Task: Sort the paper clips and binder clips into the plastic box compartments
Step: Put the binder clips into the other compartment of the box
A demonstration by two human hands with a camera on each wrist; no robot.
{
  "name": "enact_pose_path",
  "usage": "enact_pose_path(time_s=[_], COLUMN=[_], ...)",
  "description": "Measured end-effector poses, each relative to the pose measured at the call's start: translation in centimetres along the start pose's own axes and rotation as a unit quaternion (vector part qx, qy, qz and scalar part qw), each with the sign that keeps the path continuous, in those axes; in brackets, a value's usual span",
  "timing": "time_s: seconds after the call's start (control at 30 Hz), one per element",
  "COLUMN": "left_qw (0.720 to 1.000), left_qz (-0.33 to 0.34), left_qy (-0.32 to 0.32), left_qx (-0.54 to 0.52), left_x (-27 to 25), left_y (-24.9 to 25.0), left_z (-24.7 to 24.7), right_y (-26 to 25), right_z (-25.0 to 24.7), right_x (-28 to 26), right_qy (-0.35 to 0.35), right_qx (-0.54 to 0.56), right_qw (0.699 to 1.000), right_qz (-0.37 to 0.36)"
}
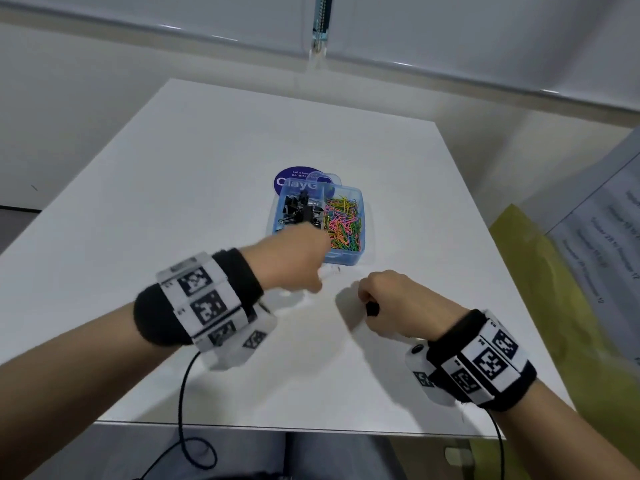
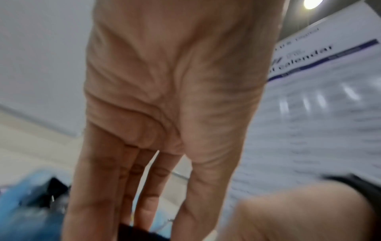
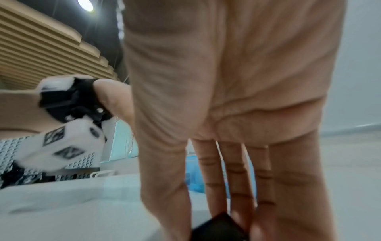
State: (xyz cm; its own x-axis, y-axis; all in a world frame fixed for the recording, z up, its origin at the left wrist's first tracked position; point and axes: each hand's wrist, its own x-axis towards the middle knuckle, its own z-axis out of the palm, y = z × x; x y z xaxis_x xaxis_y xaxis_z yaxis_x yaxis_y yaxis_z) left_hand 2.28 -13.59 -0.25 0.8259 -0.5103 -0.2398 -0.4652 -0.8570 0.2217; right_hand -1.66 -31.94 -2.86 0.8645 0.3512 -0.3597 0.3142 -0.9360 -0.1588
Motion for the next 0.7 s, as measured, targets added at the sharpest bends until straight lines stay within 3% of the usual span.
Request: enact_pose_path(time_s=[0.13,0.2,0.33,0.4,0.57,0.7], left_qw=[0.992,0.986,0.976,0.971,0.969,0.972], left_qz=[-0.047,-0.077,-0.115,-0.122,-0.133,-0.138], left_qy=[0.117,0.142,0.162,0.179,0.174,0.157], left_qx=[-0.024,-0.049,-0.093,-0.101,-0.112,-0.110], left_x=[2.0,3.2,4.0,3.7,2.8,1.7], left_y=[-3.3,-4.8,-6.8,-7.3,-8.0,-8.1], left_z=[-3.3,-3.2,-1.9,-1.7,-1.2,-1.0], right_y=[-0.3,-0.7,-1.6,-2.0,-3.5,-4.0], right_z=[0.1,0.2,-0.5,-2.2,-7.2,-8.7], right_x=[0.2,0.2,0.4,1.1,6.3,10.2], right_qy=[0.027,0.026,0.027,0.065,0.234,0.240], right_qx=[-0.017,-0.029,-0.010,0.040,0.137,0.126], right_qw=[0.999,0.999,0.998,0.994,0.956,0.959], right_qz=[-0.019,-0.024,-0.051,-0.081,-0.109,-0.084])
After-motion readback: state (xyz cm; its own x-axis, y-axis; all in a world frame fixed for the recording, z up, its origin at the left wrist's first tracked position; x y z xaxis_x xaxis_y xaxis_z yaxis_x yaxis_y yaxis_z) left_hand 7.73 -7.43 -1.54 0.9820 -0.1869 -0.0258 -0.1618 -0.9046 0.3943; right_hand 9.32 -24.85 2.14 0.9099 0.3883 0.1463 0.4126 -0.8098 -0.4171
